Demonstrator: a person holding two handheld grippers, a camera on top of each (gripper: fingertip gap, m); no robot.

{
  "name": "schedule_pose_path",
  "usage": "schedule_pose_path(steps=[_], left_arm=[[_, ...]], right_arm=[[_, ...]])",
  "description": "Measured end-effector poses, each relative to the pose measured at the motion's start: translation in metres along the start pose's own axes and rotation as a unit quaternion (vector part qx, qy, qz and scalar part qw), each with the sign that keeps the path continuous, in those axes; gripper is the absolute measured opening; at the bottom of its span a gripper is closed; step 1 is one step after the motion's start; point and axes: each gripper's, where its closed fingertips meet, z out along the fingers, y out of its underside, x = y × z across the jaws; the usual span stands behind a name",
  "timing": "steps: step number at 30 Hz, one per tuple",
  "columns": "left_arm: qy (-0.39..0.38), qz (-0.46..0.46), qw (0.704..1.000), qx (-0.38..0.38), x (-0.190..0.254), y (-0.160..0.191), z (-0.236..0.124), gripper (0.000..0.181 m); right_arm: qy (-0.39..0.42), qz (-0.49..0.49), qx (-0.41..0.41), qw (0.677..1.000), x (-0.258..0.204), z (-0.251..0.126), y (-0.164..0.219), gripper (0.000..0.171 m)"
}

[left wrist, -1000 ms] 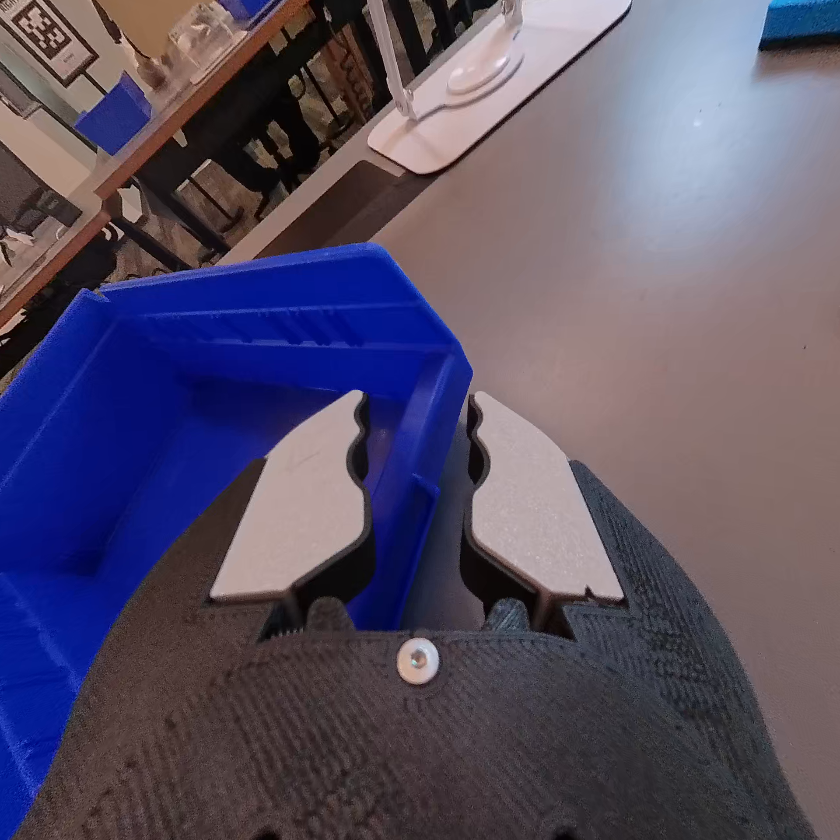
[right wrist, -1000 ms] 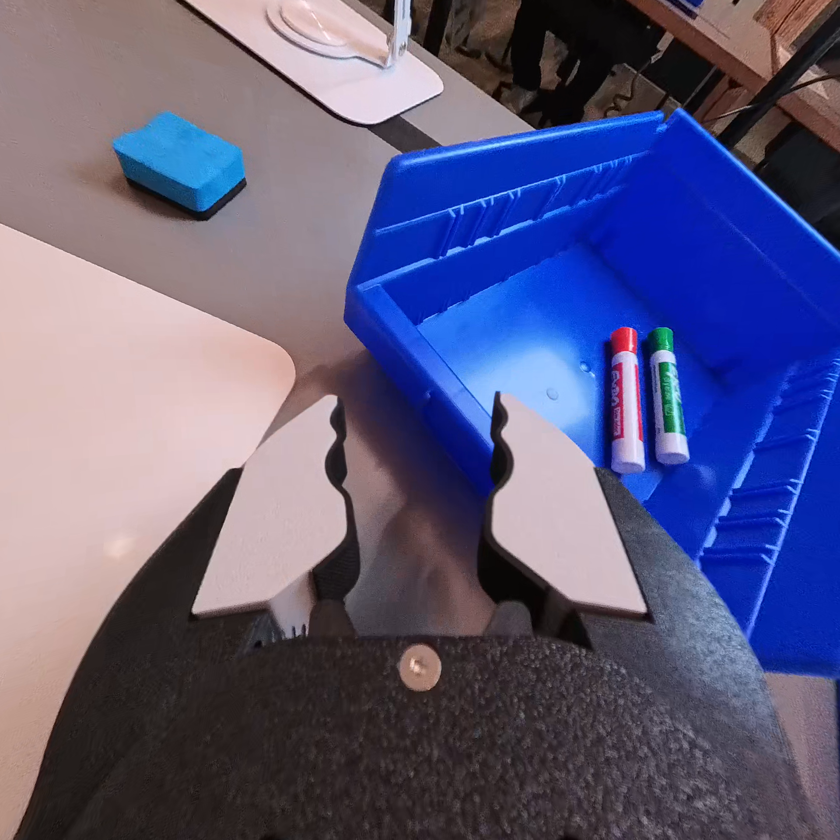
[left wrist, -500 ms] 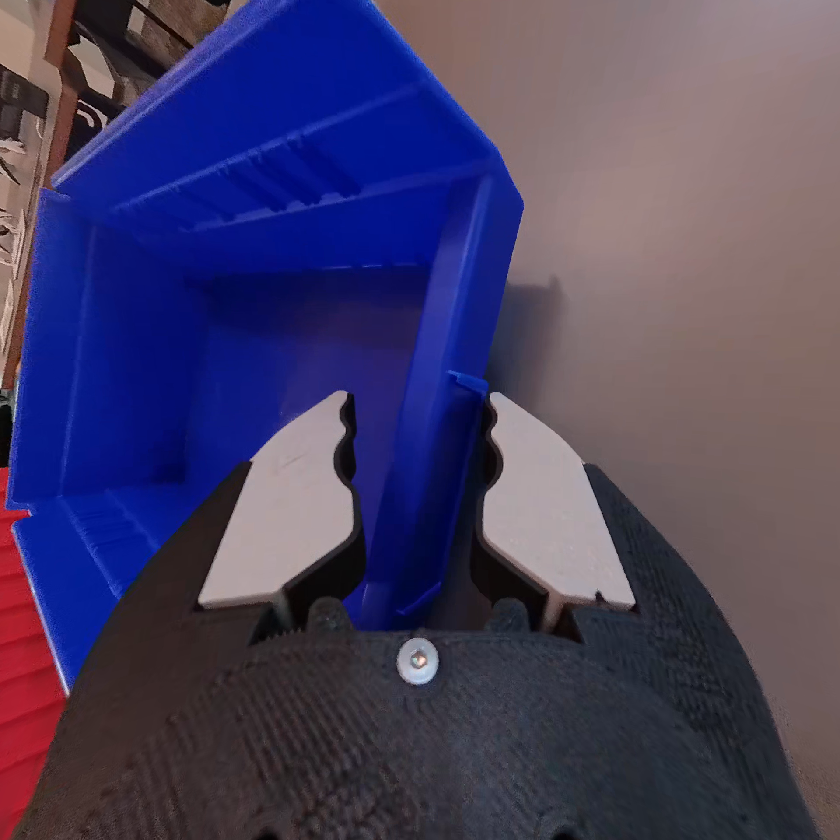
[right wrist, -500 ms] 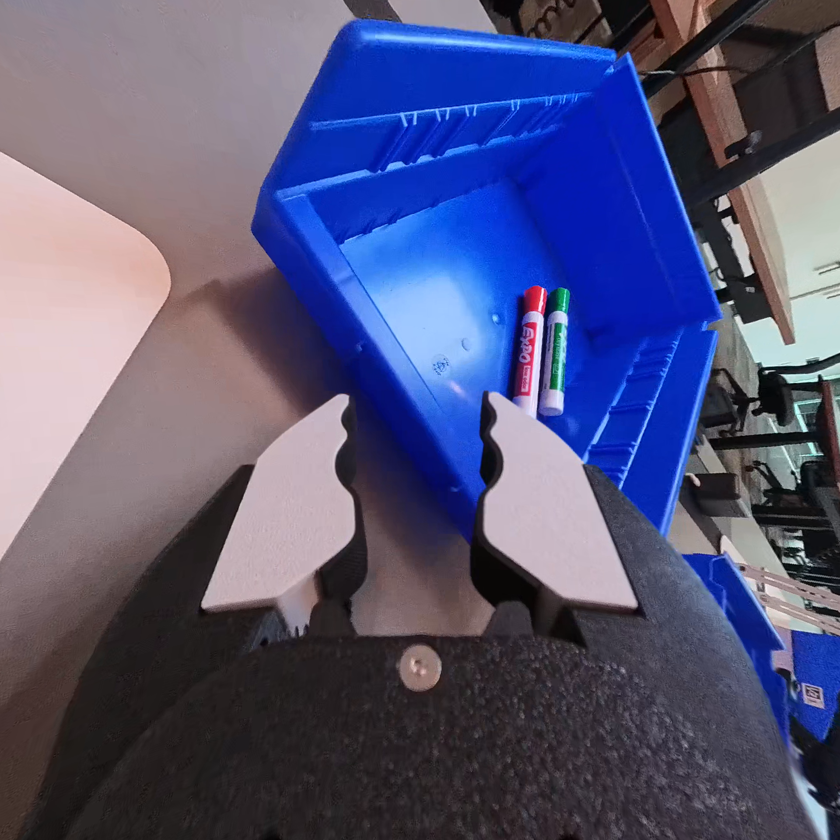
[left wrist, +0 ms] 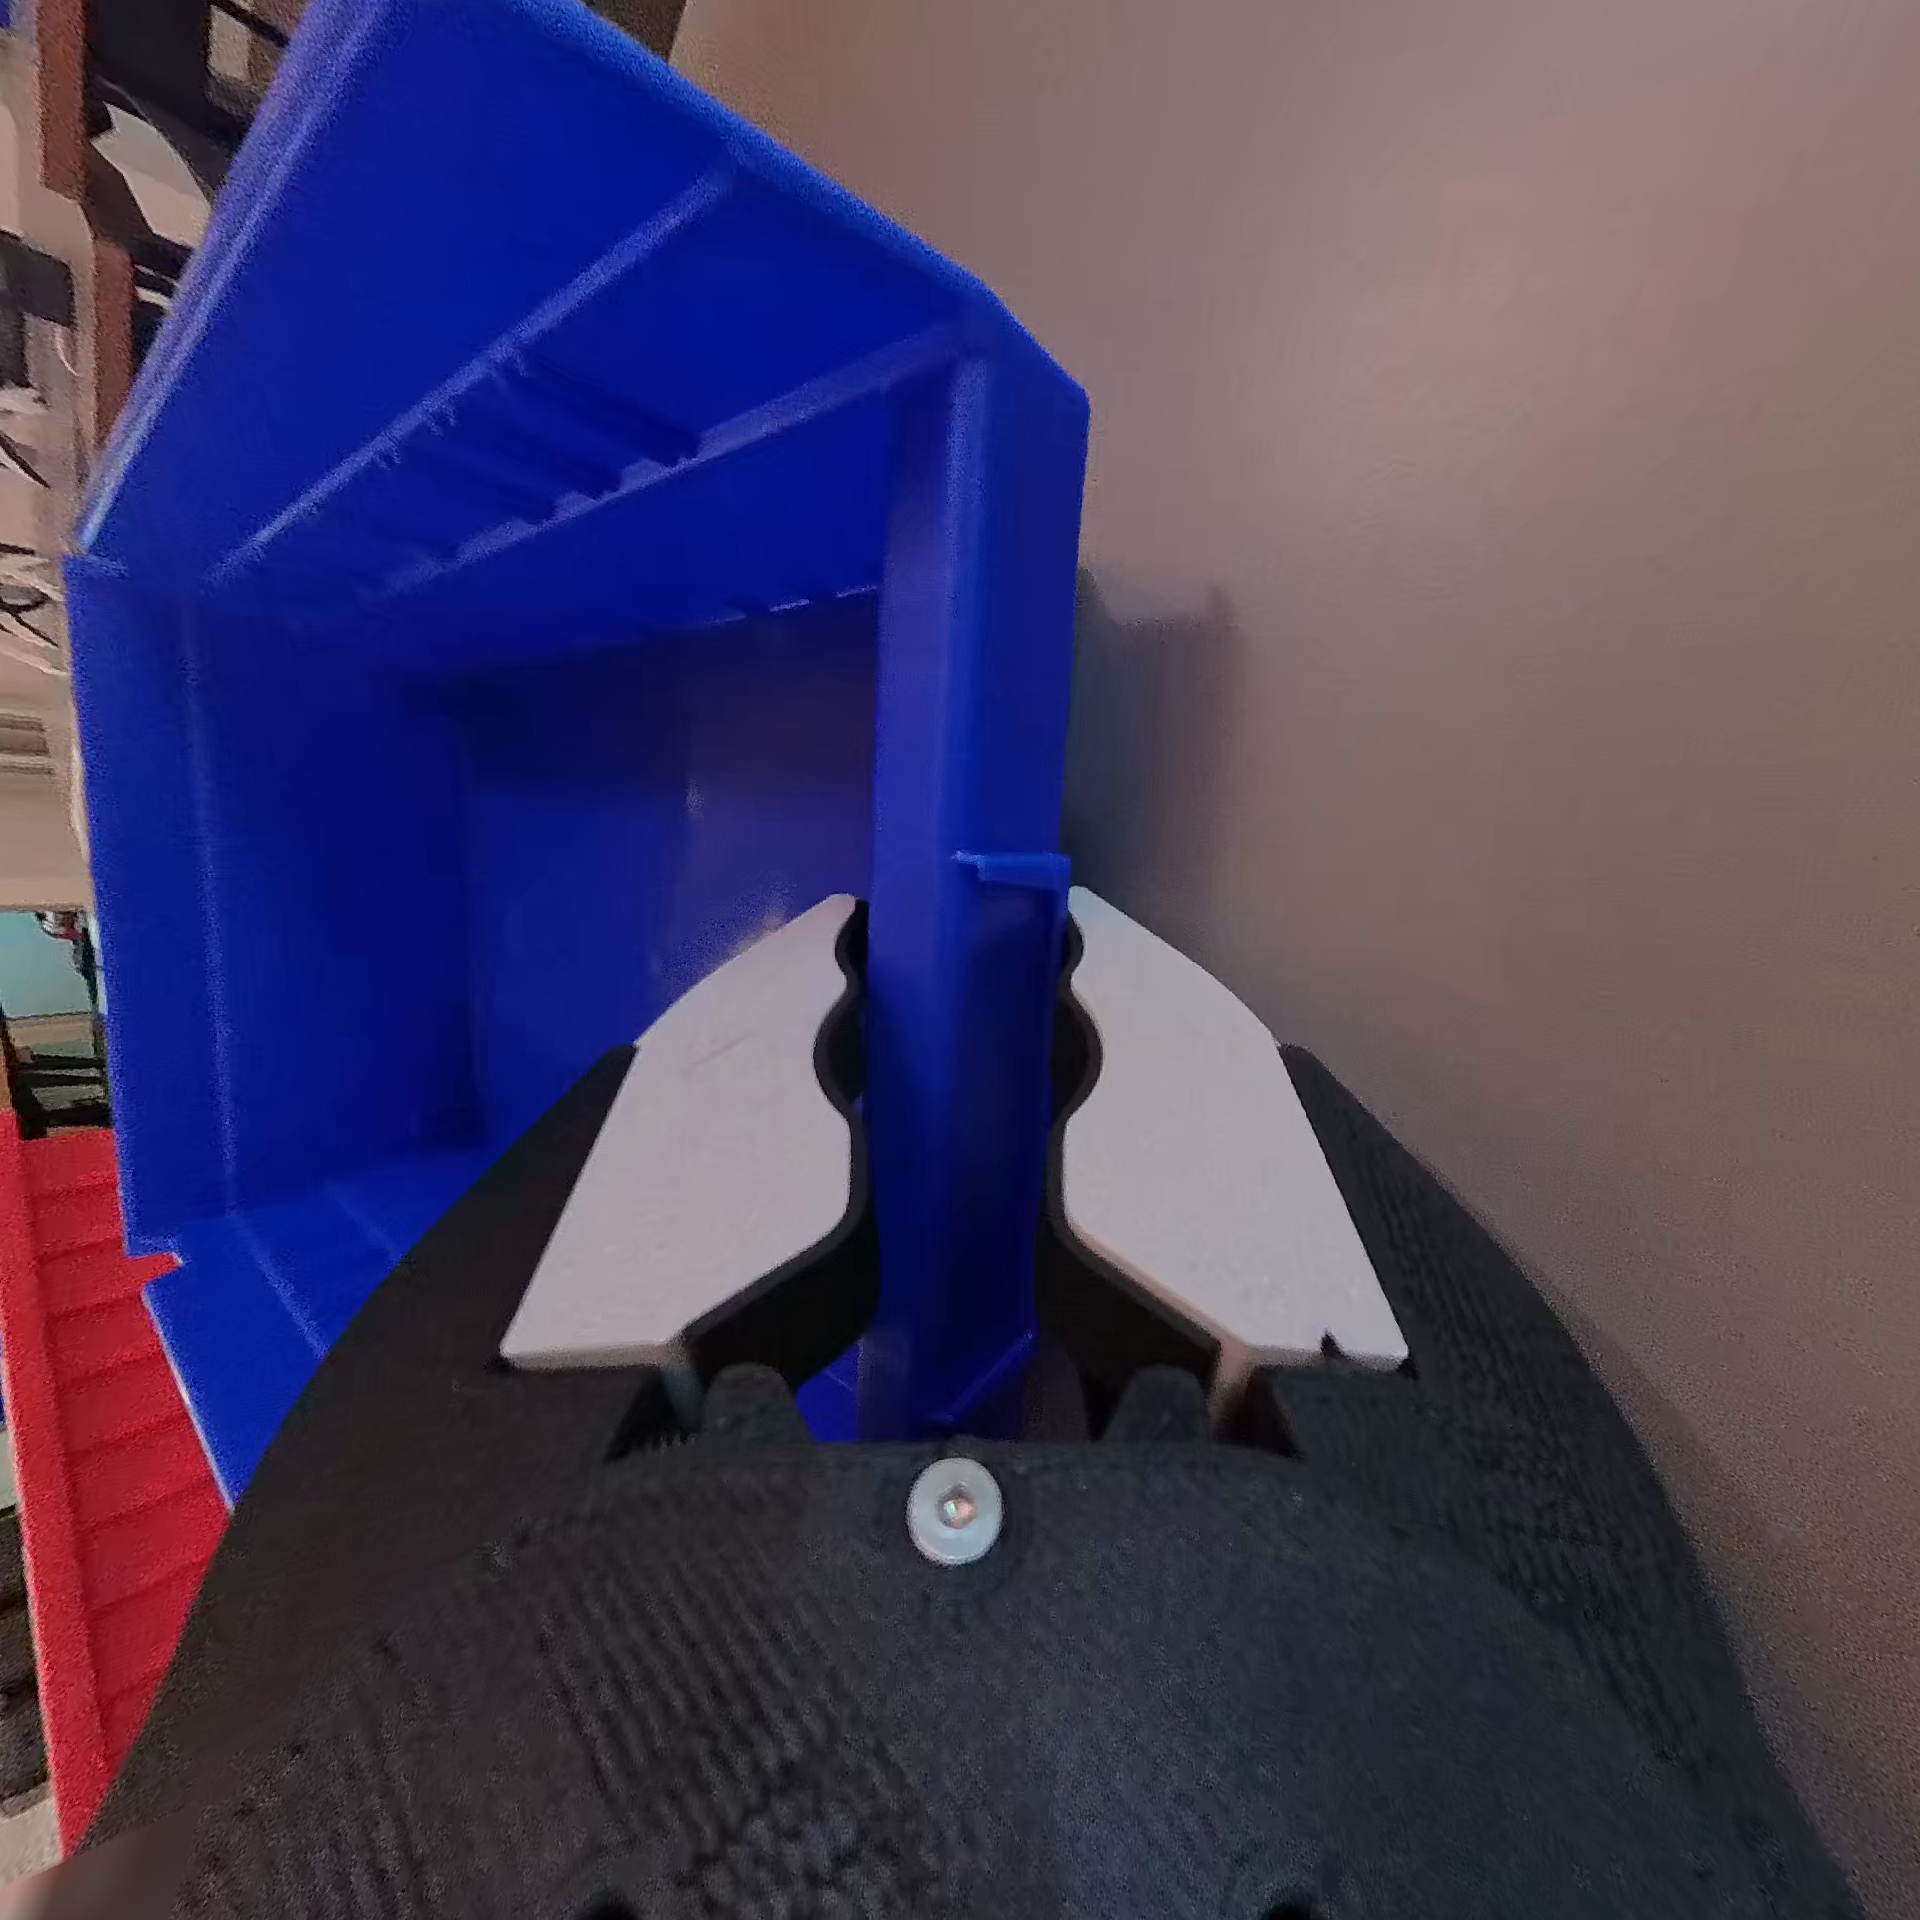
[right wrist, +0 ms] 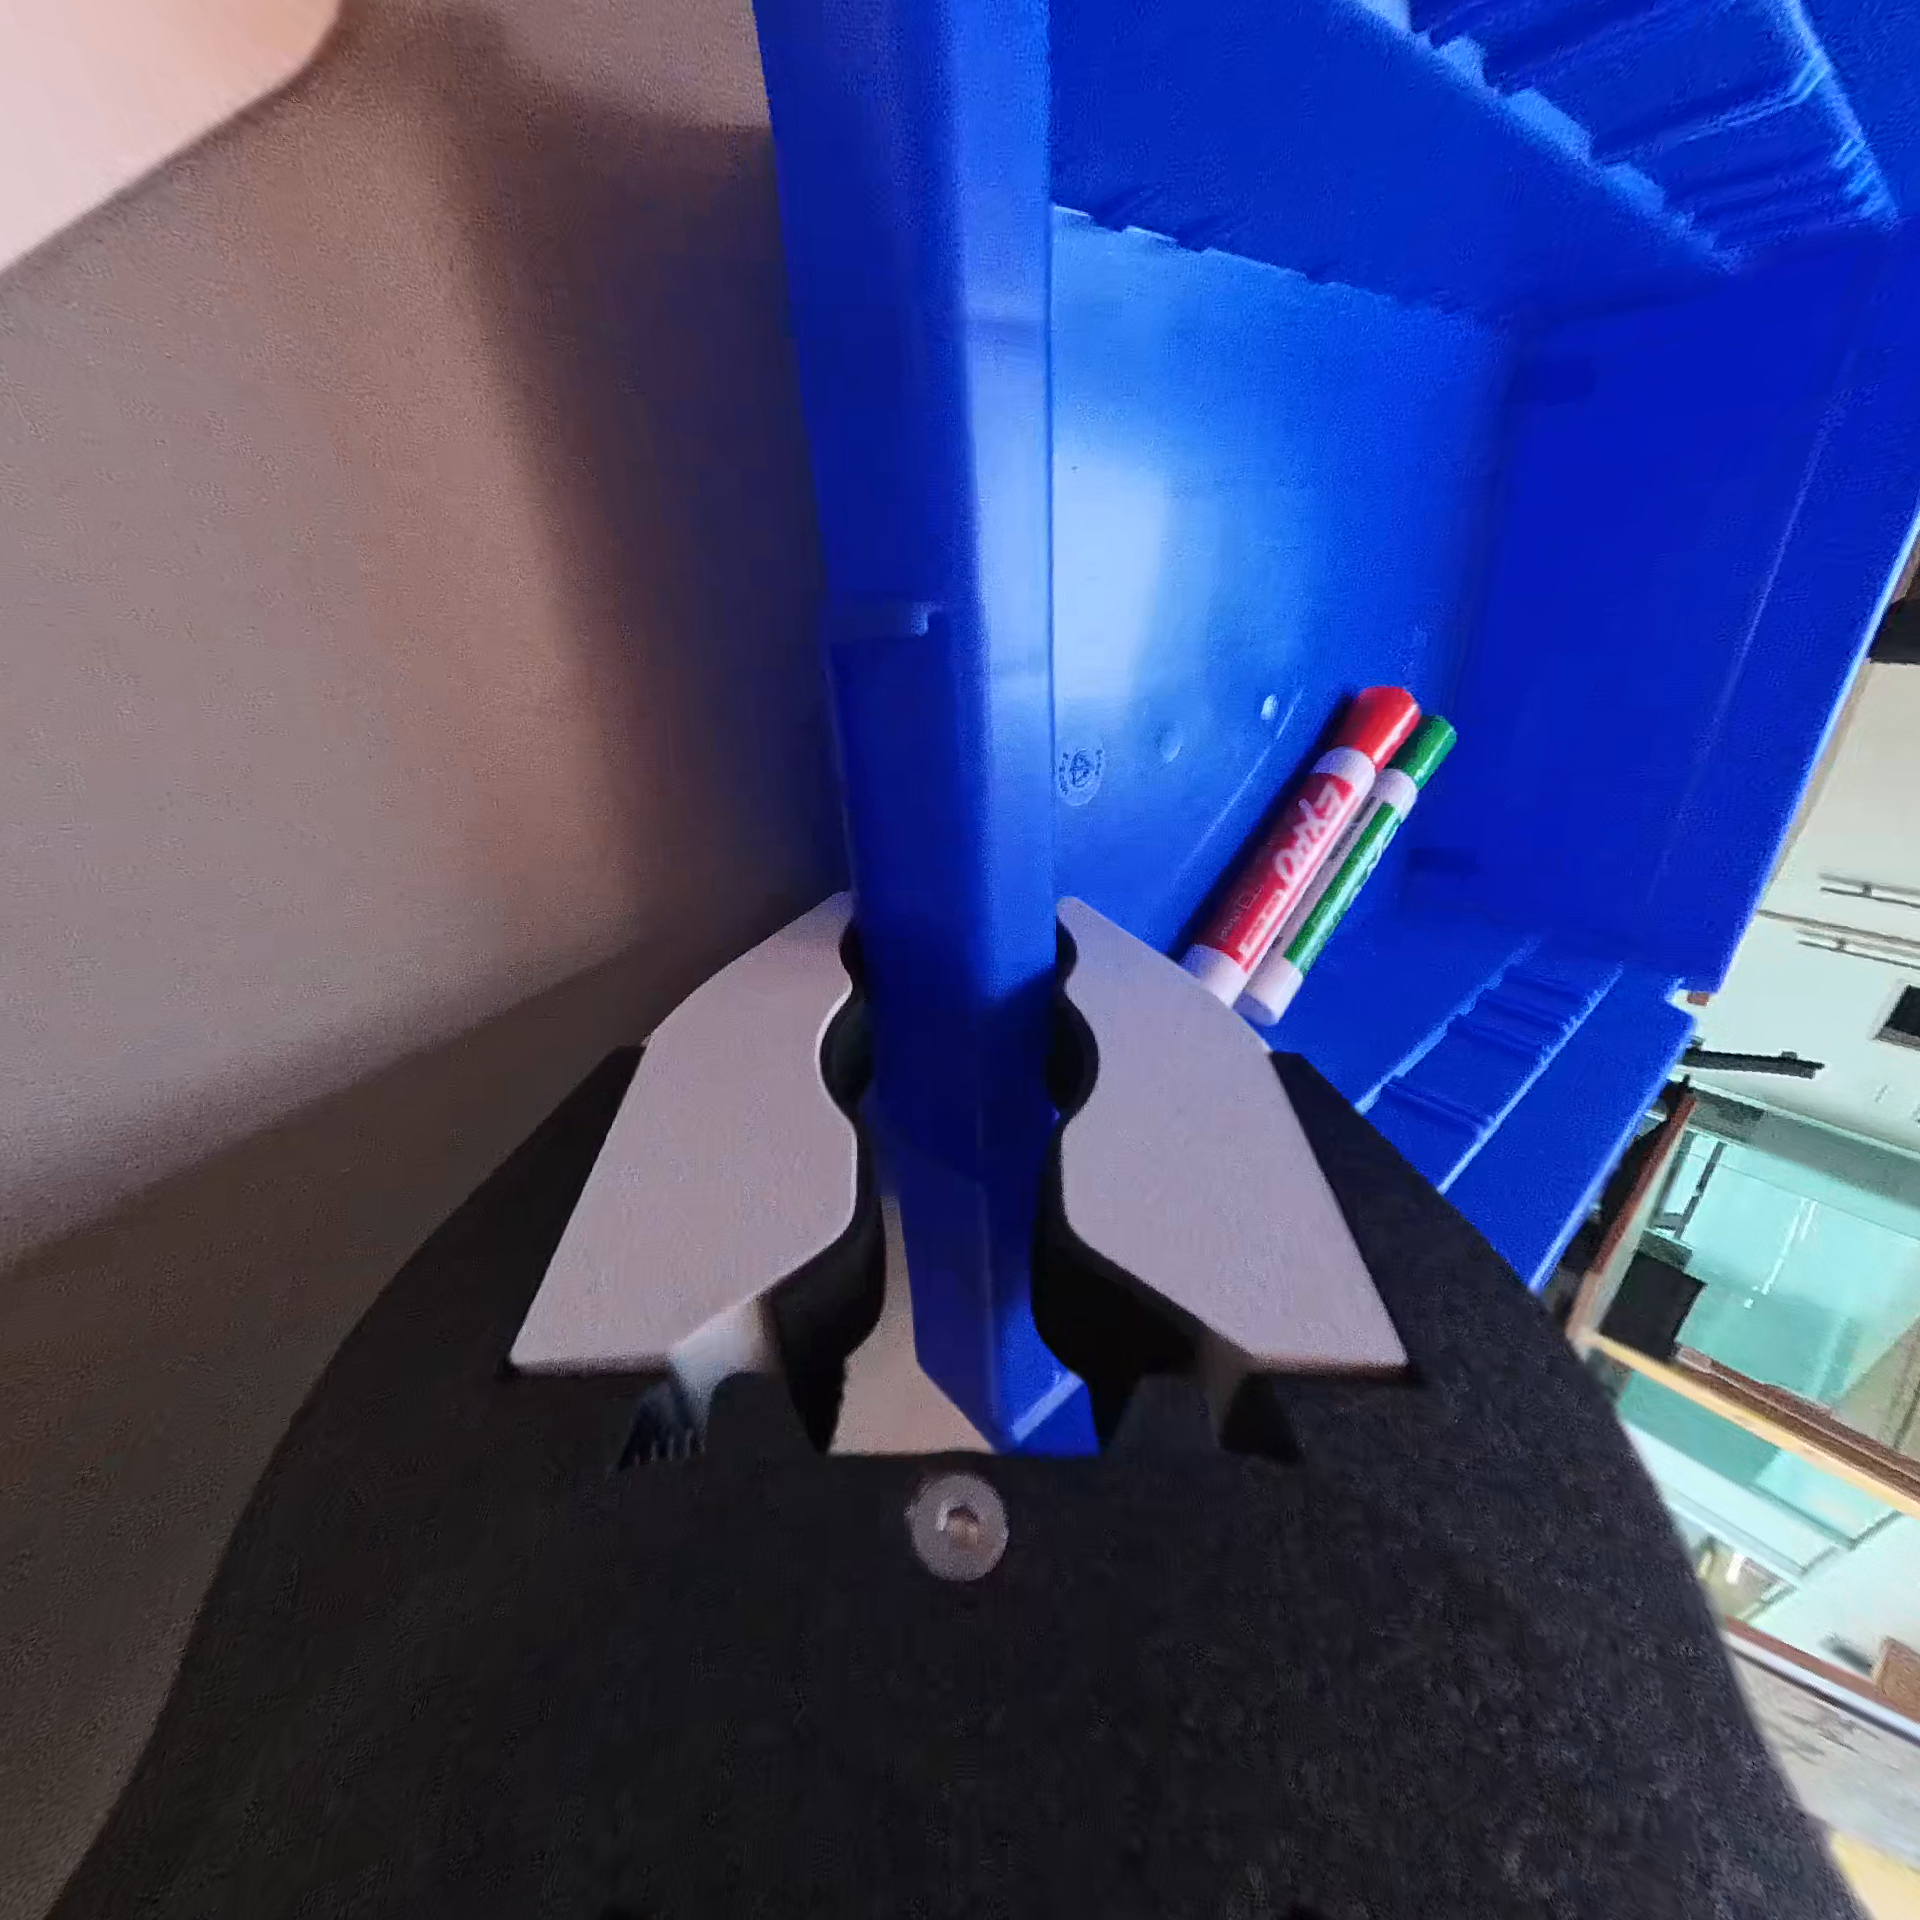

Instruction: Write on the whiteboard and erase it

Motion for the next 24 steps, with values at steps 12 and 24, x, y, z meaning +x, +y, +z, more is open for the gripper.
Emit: schedule_pose_path(steps=[12, 24], left_arm=[[-0.069, 0.015, 0.996, 0.055, -0.006, -0.015, -0.045, 0.03], [-0.109, 0.017, 0.989, 0.099, 0.003, -0.028, -0.106, 0.031]], right_arm=[[0.056, -0.058, 0.072, 0.994, -0.074, -0.09, -0.018, 0.03], [-0.006, -0.192, 0.269, 0.944, -0.192, -0.172, -0.169, 0.03]])
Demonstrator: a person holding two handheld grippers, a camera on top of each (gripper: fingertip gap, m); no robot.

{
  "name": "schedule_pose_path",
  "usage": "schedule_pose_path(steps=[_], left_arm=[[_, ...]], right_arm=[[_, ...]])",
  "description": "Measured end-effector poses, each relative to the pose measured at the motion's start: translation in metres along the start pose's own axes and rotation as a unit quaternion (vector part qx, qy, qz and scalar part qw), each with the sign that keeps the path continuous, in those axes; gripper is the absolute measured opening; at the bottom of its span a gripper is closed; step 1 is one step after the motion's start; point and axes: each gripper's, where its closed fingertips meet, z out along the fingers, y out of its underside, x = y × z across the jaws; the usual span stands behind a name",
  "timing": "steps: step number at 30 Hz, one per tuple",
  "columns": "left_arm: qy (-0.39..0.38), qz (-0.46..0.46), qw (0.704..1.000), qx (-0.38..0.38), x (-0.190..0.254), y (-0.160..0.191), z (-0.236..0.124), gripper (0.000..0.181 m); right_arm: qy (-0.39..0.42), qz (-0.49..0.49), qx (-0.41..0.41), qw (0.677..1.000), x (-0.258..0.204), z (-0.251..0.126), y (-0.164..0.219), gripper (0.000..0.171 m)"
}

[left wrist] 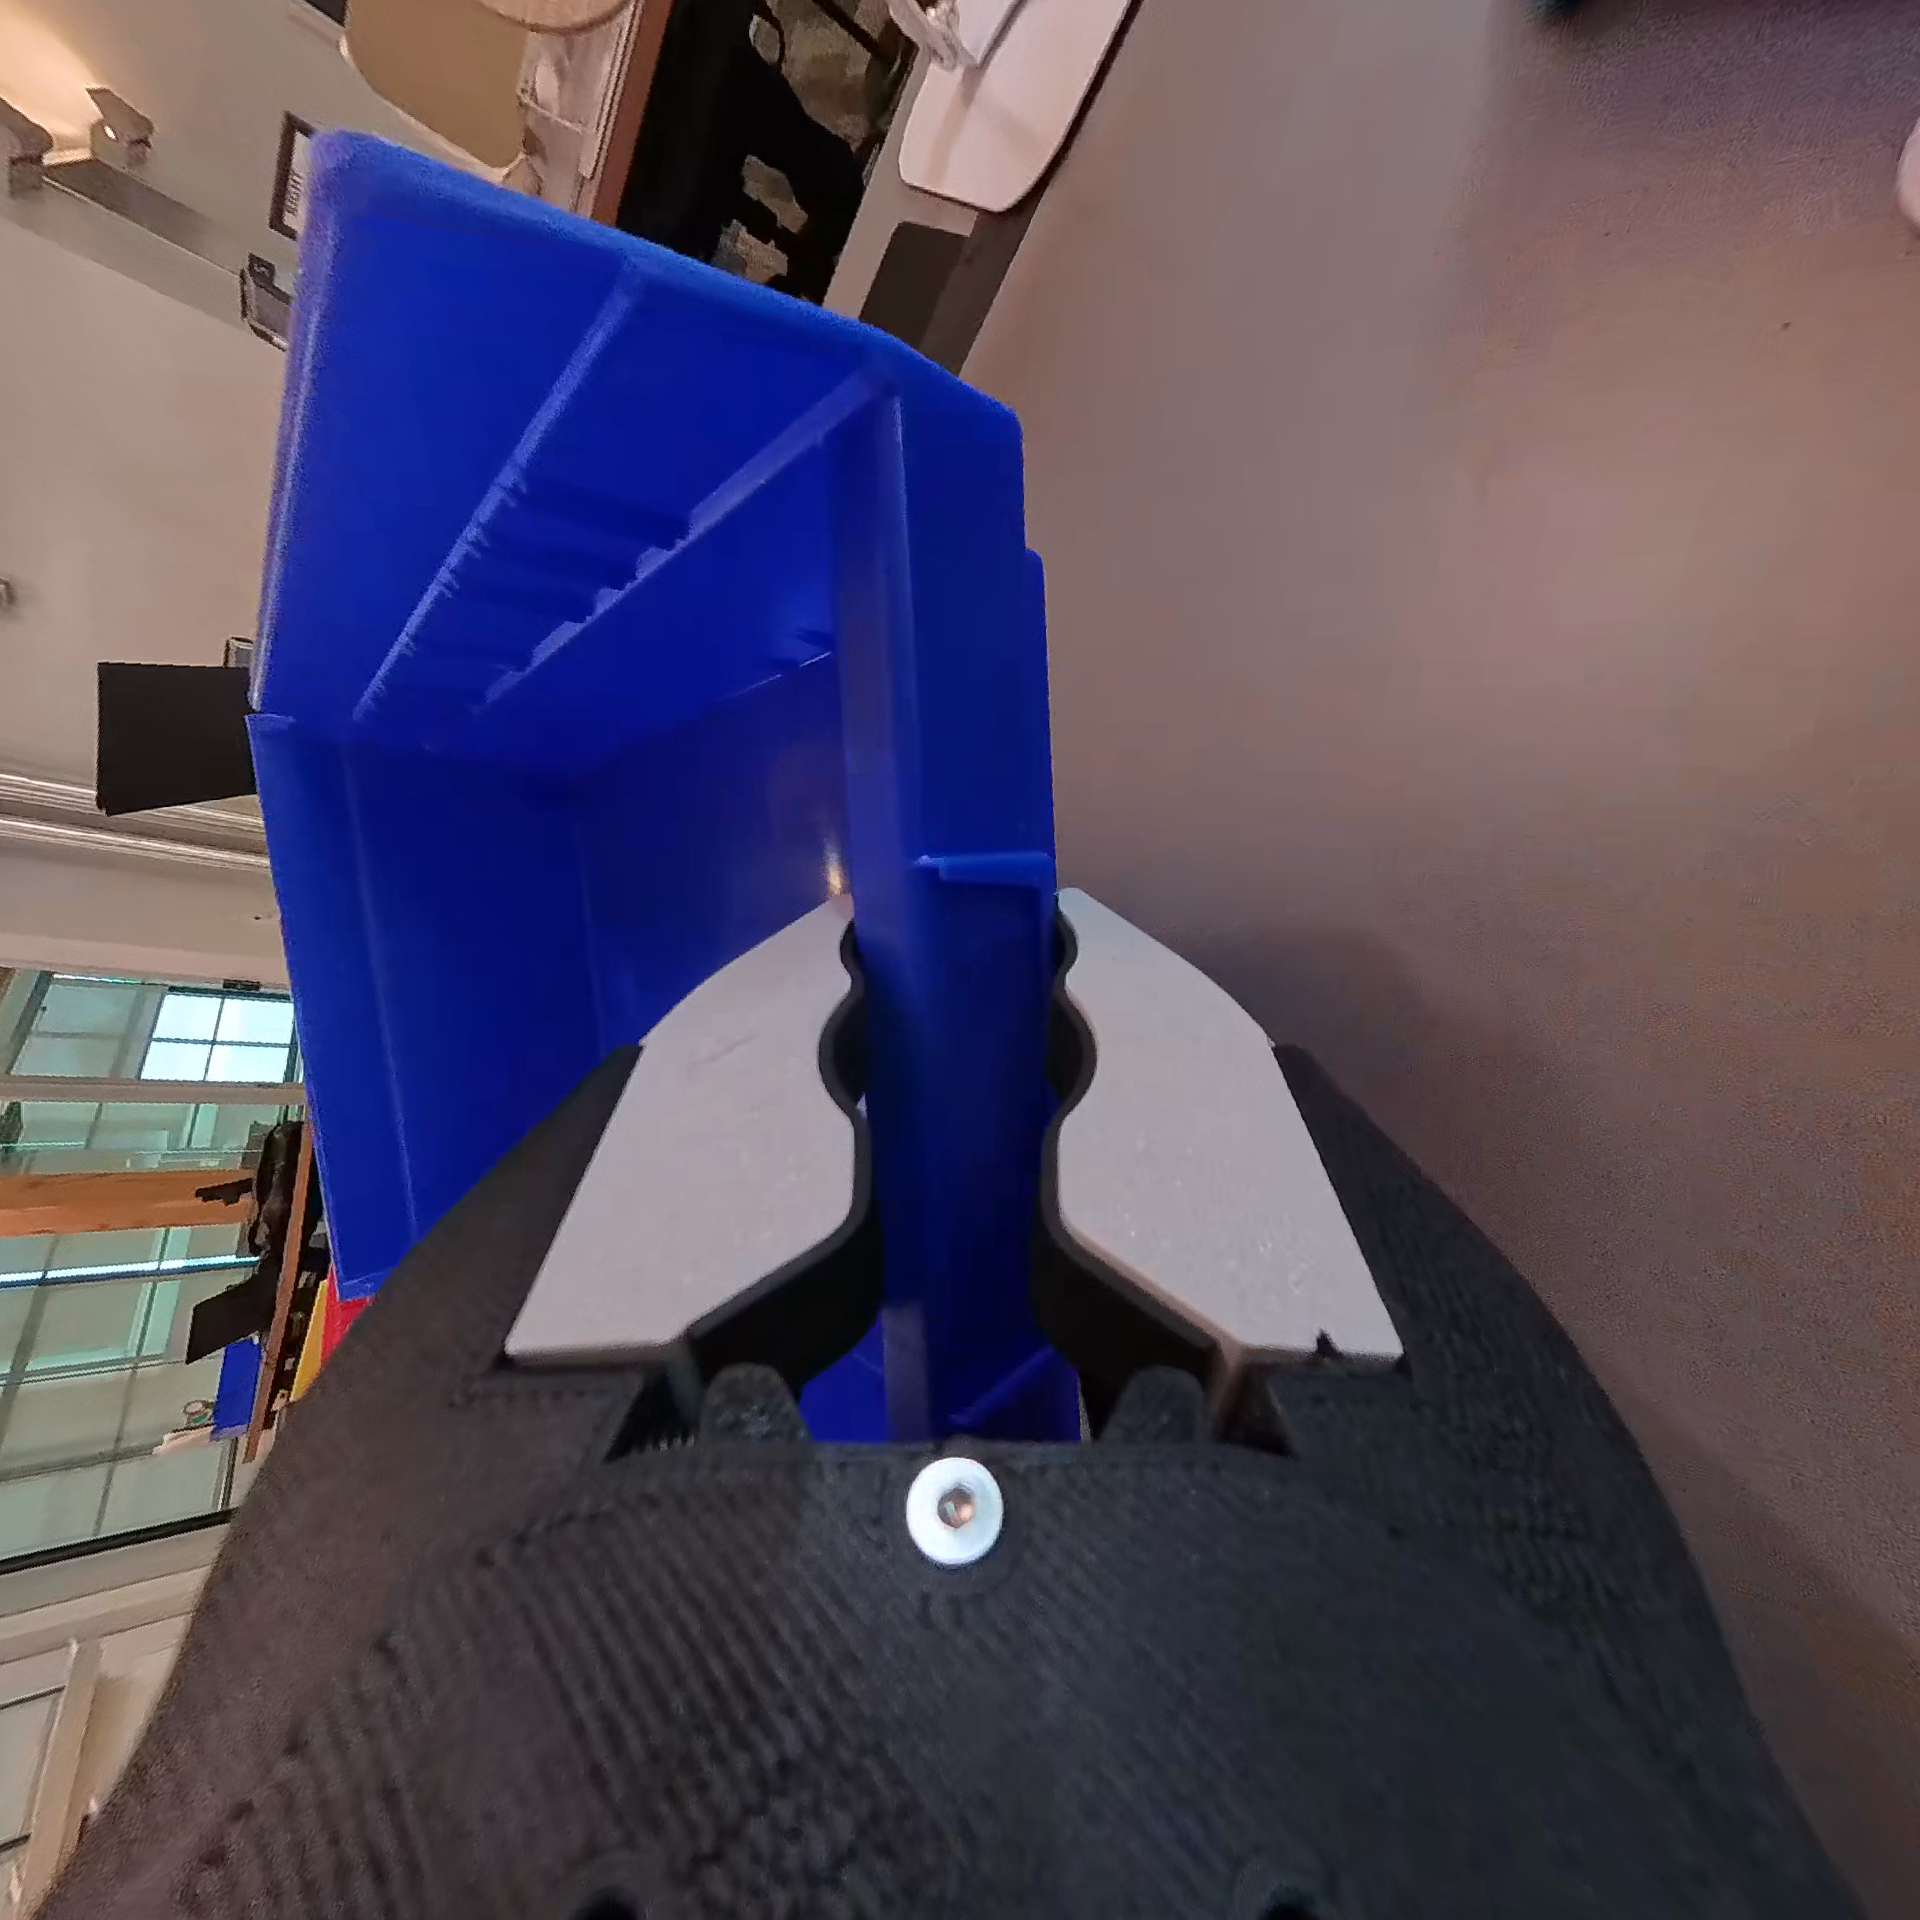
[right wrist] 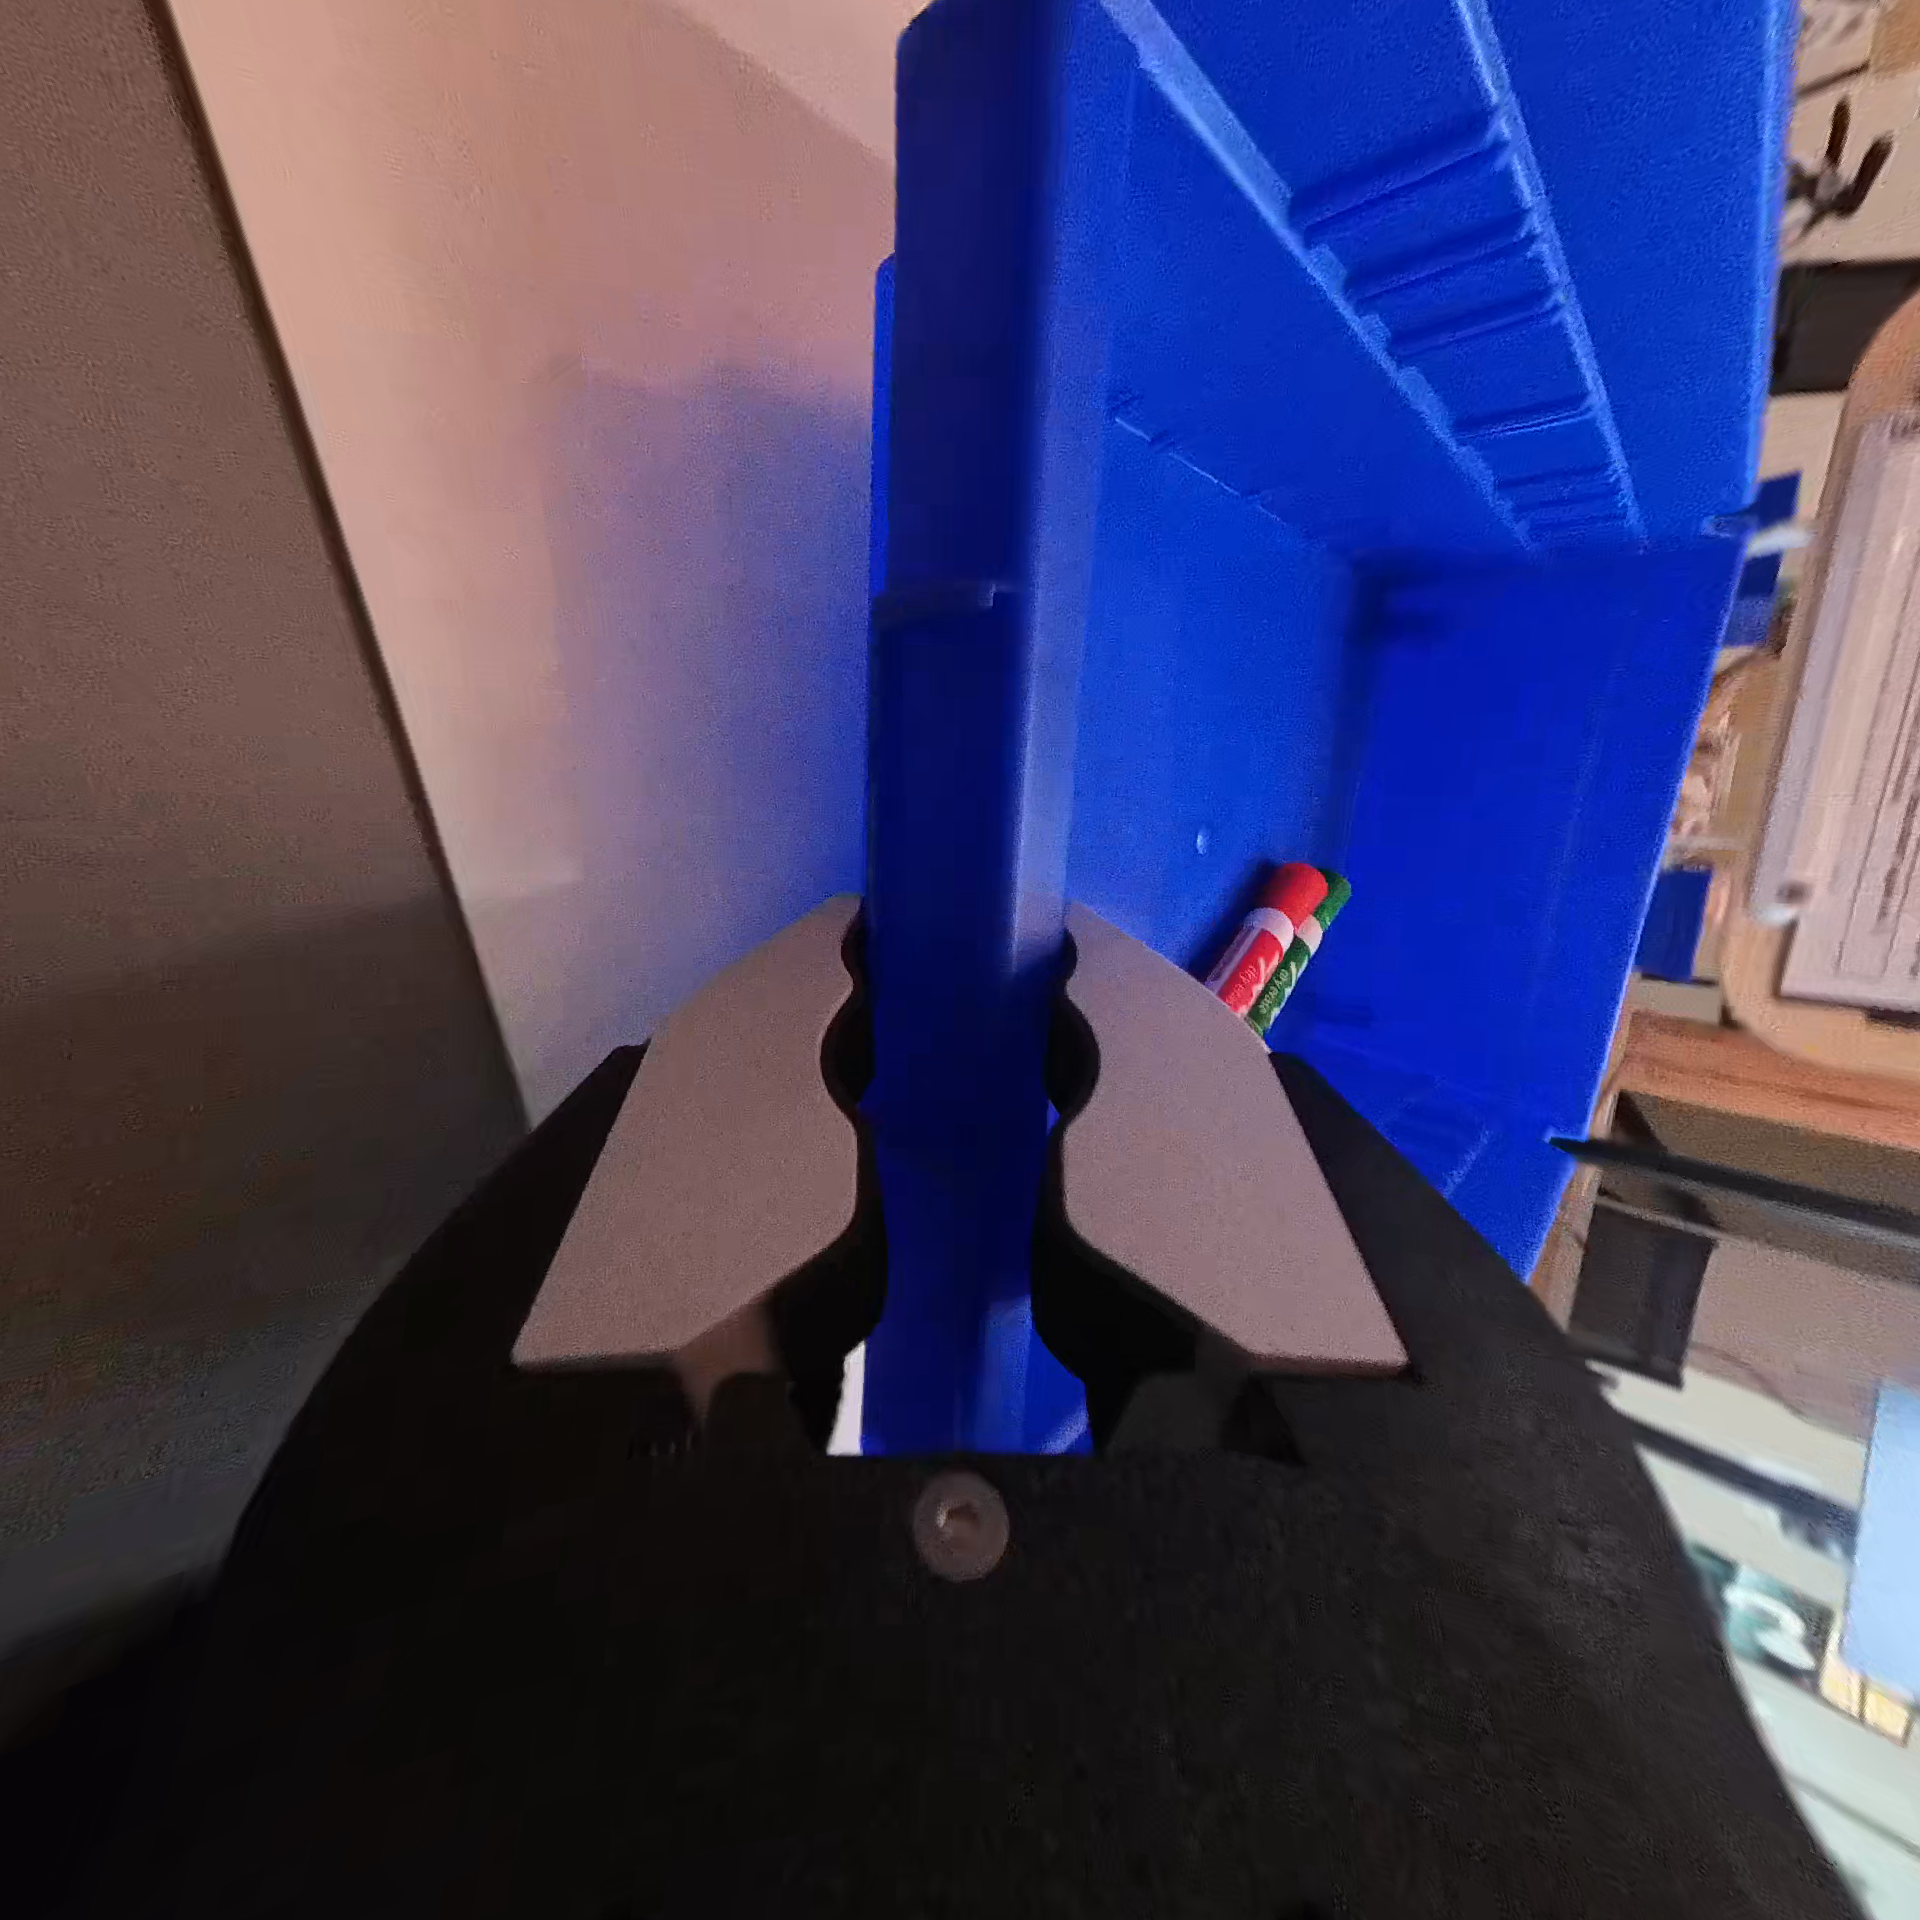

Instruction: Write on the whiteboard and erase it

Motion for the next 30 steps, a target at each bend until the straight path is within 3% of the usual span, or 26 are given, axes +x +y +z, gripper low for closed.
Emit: schedule_pose_path(steps=[5, 8, 10, 12, 18, 30], left_arm=[[-0.007, -0.016, 1.0, 0.014, -0.005, -0.005, -0.026, 0.031], [-0.017, -0.031, 0.999, 0.021, -0.012, -0.004, -0.035, 0.031], [-0.024, -0.038, 0.999, 0.019, -0.018, 0.0, -0.038, 0.031], [-0.03, -0.039, 0.999, 0.011, -0.023, 0.005, -0.04, 0.031], [-0.038, -0.023, 0.999, 0.008, -0.027, 0.001, -0.052, 0.031], [-0.005, 0.08, 0.991, 0.108, 0.01, -0.101, -0.081, 0.031]], right_arm=[[-0.01, -0.046, 0.085, 0.995, 0.022, 0.059, -0.083, 0.03], [0.042, -0.072, 0.15, 0.985, 0.054, 0.091, -0.128, 0.042], [0.047, -0.065, 0.173, 0.982, 0.066, 0.1, -0.147, 0.052], [0.051, -0.042, 0.206, 0.976, 0.074, 0.096, -0.161, 0.052], [0.03, 0.041, 0.235, 0.971, 0.076, 0.078, -0.149, 0.05], [0.088, 0.116, 0.279, 0.949, 0.102, 0.002, -0.131, 0.05]])
